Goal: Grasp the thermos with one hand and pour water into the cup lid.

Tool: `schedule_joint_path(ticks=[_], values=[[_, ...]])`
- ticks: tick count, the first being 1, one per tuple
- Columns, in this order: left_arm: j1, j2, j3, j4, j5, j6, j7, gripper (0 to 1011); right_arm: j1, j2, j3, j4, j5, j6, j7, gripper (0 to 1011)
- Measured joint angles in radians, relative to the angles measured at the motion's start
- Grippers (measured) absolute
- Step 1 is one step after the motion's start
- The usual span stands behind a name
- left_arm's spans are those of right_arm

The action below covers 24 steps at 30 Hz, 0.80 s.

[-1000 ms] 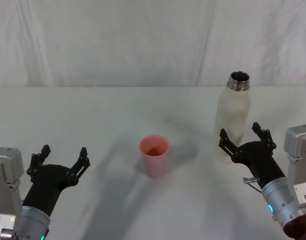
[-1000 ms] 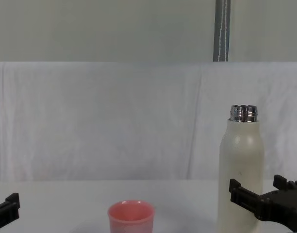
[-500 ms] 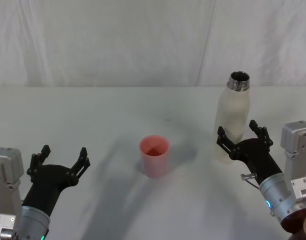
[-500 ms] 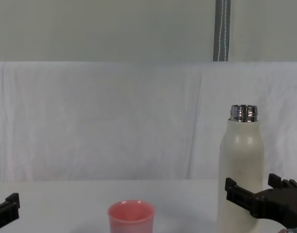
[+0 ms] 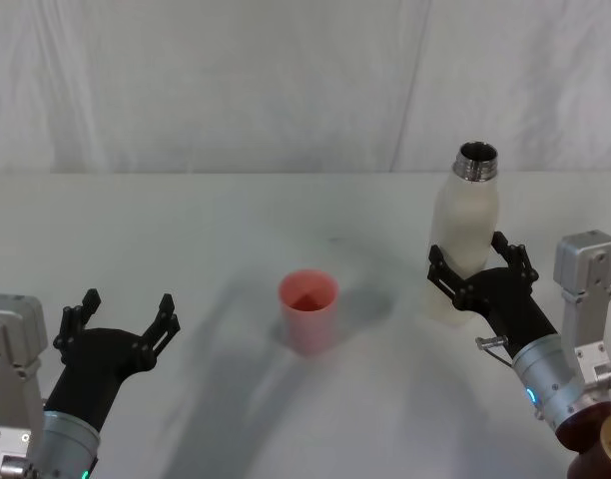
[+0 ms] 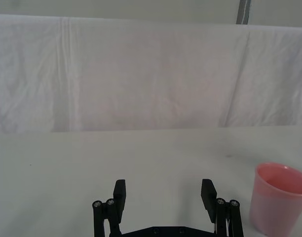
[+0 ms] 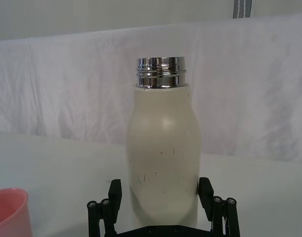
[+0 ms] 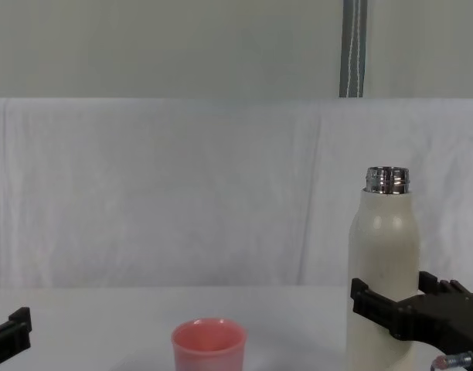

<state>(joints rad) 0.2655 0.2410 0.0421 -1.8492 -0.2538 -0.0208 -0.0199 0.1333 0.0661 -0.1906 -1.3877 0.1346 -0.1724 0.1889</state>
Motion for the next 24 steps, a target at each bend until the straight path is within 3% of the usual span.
schedule_joint_path(ticks=[24], values=[[0.0, 0.0, 0.0, 0.0, 0.0, 0.0, 0.0, 1001, 0.073, 0.006, -0.012, 0.075, 0.015, -0.007, 0.021, 1002]])
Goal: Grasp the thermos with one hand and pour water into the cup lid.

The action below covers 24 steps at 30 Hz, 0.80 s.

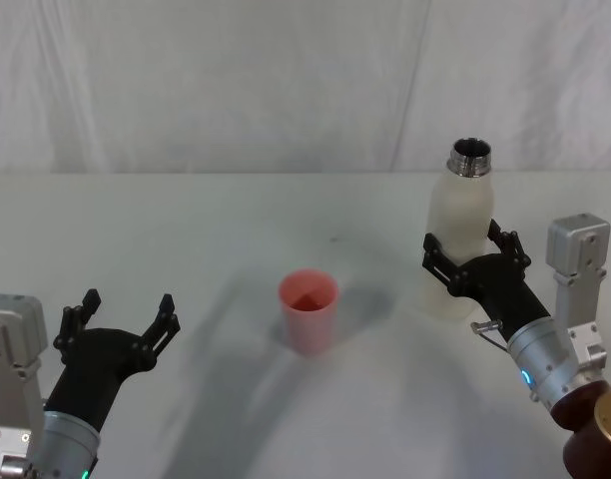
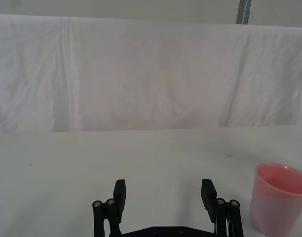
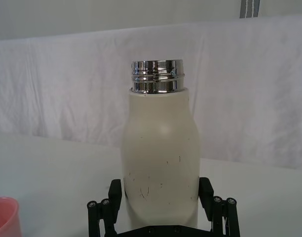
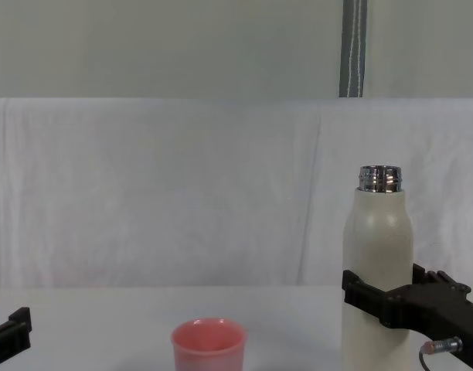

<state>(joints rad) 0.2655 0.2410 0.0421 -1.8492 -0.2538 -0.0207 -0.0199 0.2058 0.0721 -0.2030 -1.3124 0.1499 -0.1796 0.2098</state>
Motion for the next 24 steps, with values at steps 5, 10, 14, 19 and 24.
schedule_joint_path(ticks=[5, 10, 14, 19, 24], values=[[0.0, 0.0, 0.0, 0.0, 0.0, 0.0, 0.0, 1001, 0.014, -0.001, -0.002, 0.018, 0.003, -0.002, 0.004, 1002], [0.0, 0.0, 0.0, 0.0, 0.0, 0.0, 0.0, 1001, 0.033, -0.005, -0.006, 0.041, 0.006, -0.008, 0.008, 1002], [0.0, 0.0, 0.0, 0.0, 0.0, 0.0, 0.0, 1001, 0.044, -0.007, -0.01, 0.055, 0.007, -0.011, 0.012, 1002], [0.0, 0.0, 0.0, 0.0, 0.0, 0.0, 0.0, 1001, 0.052, -0.007, -0.011, 0.066, 0.008, -0.013, 0.013, 1002], [0.0, 0.0, 0.0, 0.0, 0.0, 0.0, 0.0, 1001, 0.06, -0.006, -0.012, 0.077, 0.008, -0.013, 0.014, 1002]])
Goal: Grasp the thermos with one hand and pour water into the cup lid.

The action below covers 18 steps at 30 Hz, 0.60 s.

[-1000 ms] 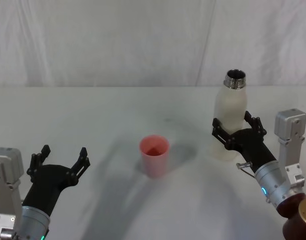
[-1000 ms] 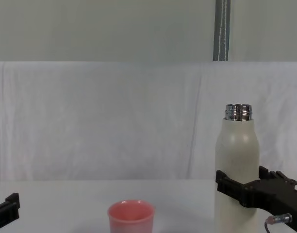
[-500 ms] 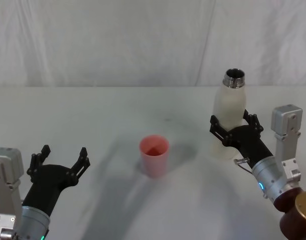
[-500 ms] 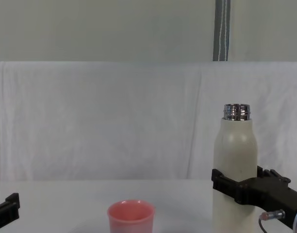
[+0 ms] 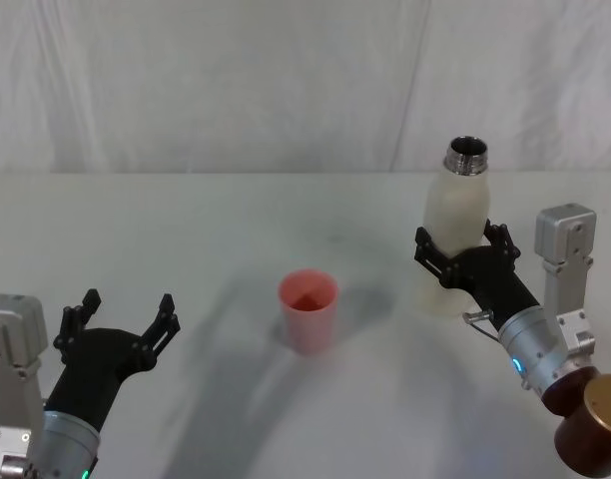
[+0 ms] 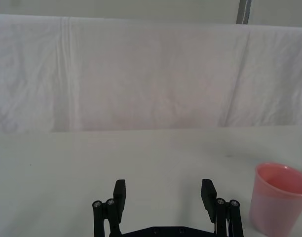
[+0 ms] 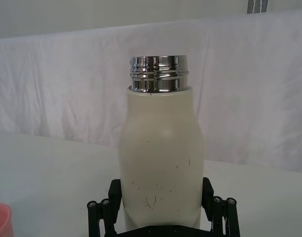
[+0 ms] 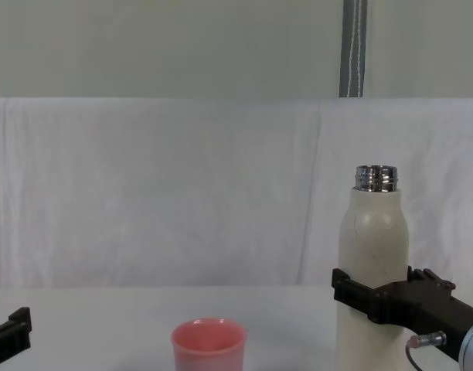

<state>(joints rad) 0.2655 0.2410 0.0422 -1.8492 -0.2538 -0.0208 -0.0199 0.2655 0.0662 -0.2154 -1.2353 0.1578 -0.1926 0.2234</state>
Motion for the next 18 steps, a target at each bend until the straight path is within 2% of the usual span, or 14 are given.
schedule_joint_path(ticks=[18], values=[[0.0, 0.0, 0.0, 0.0, 0.0, 0.0, 0.0, 1001, 0.014, 0.002, -0.004, 0.017, -0.002, 0.003, 0.001, 1002]])
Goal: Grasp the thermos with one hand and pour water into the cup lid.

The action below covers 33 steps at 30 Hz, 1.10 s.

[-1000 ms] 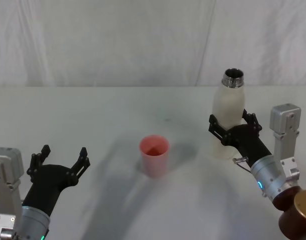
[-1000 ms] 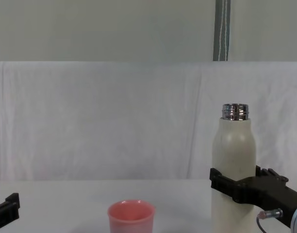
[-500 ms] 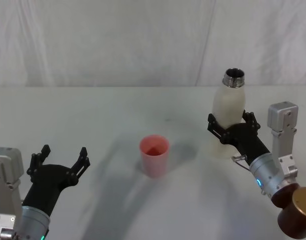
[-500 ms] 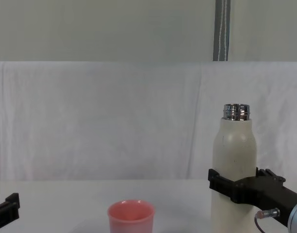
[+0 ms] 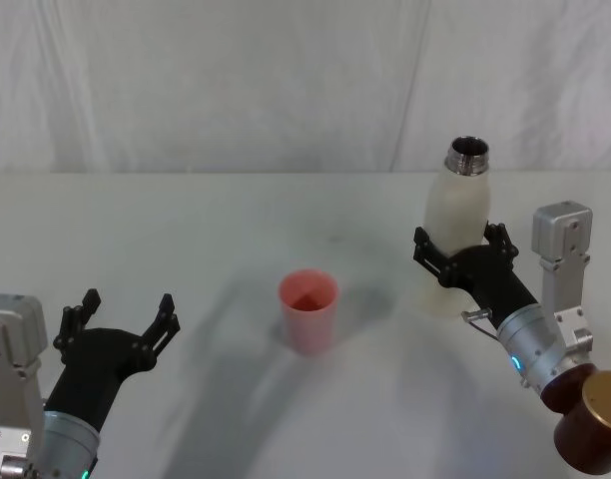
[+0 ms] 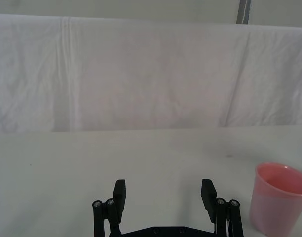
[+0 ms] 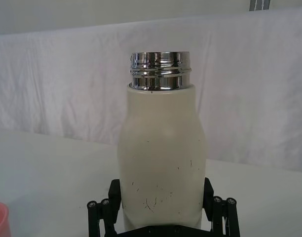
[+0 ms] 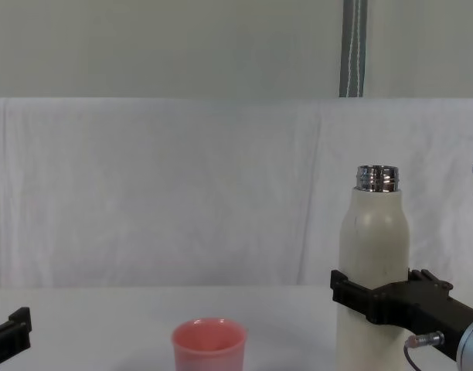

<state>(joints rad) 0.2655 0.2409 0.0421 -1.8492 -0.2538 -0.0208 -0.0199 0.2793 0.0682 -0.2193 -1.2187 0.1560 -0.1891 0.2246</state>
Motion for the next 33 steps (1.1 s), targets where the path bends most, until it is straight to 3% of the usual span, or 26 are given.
schedule_joint_path(ticks=[8, 11, 33], values=[[0.0, 0.0, 0.0, 0.0, 0.0, 0.0, 0.0, 1001, 0.0, 0.0, 0.0, 0.0, -0.001, 0.0, -0.001, 1000], [0.0, 0.0, 0.0, 0.0, 0.0, 0.0, 0.0, 1001, 0.0, 0.0, 0.001, 0.0, -0.001, 0.0, -0.001, 950], [0.0, 0.0, 0.0, 0.0, 0.0, 0.0, 0.0, 1001, -0.005, 0.009, 0.004, -0.013, 0.006, 0.0, 0.009, 950]])
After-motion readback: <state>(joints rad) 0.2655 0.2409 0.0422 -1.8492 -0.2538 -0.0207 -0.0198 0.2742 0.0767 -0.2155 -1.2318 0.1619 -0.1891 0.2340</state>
